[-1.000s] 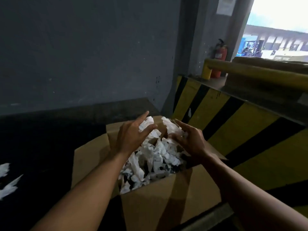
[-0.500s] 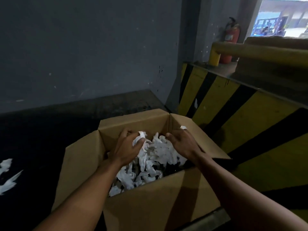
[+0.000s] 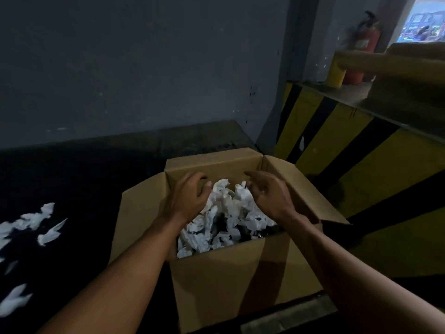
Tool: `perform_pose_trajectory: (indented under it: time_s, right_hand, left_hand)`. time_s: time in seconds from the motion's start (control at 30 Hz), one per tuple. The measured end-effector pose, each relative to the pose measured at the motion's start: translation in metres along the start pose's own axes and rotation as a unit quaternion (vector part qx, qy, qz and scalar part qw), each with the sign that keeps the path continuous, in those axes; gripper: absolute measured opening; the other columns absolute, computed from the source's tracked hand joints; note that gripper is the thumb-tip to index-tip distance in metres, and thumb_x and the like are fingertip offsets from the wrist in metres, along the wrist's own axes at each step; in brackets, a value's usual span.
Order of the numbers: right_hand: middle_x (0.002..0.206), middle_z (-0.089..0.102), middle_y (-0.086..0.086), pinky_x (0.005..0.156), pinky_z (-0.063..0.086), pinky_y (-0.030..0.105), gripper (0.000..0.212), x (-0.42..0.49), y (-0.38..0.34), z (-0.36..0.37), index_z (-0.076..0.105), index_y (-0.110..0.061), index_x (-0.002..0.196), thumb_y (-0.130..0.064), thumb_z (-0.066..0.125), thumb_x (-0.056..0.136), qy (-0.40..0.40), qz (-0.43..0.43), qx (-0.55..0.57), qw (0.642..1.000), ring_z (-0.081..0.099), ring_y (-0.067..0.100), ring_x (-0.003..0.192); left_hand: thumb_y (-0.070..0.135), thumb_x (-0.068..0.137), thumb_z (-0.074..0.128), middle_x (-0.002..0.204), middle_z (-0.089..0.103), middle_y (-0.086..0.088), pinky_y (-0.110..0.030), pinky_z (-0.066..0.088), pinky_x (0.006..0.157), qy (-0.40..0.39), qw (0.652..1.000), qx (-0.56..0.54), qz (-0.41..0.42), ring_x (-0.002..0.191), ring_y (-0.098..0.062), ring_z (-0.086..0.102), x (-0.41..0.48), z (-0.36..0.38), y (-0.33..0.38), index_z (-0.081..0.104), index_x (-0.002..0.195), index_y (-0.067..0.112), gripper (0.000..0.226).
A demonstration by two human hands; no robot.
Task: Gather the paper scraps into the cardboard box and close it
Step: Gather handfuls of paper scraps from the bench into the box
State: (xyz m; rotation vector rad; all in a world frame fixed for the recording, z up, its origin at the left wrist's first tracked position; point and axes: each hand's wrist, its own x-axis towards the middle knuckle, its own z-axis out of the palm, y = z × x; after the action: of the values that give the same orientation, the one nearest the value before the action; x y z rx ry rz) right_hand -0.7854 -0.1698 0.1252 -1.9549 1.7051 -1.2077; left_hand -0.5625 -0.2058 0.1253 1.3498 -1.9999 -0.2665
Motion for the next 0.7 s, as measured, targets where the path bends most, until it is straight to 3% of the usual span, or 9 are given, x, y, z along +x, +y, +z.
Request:
perform_pose_trajectory:
  time_s: [0.2,0.33,0.53,0.7]
  right_hand:
    - [0.130,0.062,-0.001,0.100,0.044,0.040,0.035,-0.005,-0.048,0.037,0.060,-0.028,0.129,-0.034,0.056,0.095,-0.033,-0.018,0.010,0.999,0.052,0.020,0.122]
    - [0.124,0.065,0.001,0.095,0.047,0.034,0.036,-0.007,-0.099,0.081,0.060,-0.027,0.129,-0.027,0.055,0.094,-0.066,-0.058,0.012,0.996,0.059,0.023,0.114]
    - [0.127,0.063,0.000,0.096,0.037,0.025,0.034,-0.027,-0.206,0.177,0.062,-0.026,0.127,-0.026,0.059,0.094,-0.098,-0.111,0.048,0.988,0.055,0.019,0.119]
    - [0.126,0.064,0.003,0.099,0.041,0.030,0.035,-0.070,-0.298,0.276,0.063,-0.020,0.127,-0.028,0.061,0.093,-0.124,-0.162,0.067,0.977,0.057,0.021,0.115]
  left_hand:
    - [0.039,0.088,0.045,0.112,0.062,-0.007,-0.026,0.040,0.080,0.044,0.998,0.027,-0.022,0.102,-0.023,0.058,-0.032,-0.043,-0.027,0.062,0.113,0.010,0.042]
    - [0.040,0.091,0.046,0.111,0.060,-0.005,-0.031,0.046,0.084,0.077,0.995,0.053,-0.046,0.101,-0.022,0.058,-0.064,-0.096,-0.064,0.061,0.115,0.013,0.038]
    - [0.035,0.092,0.052,0.110,0.061,-0.006,-0.034,0.048,0.087,0.146,0.981,0.098,-0.078,0.102,-0.021,0.058,-0.141,-0.202,-0.147,0.062,0.113,0.012,0.032]
    - [0.032,0.091,0.055,0.107,0.062,-0.004,-0.027,0.044,0.082,0.173,0.966,0.138,-0.136,0.099,-0.020,0.059,-0.229,-0.285,-0.225,0.062,0.110,0.014,0.027]
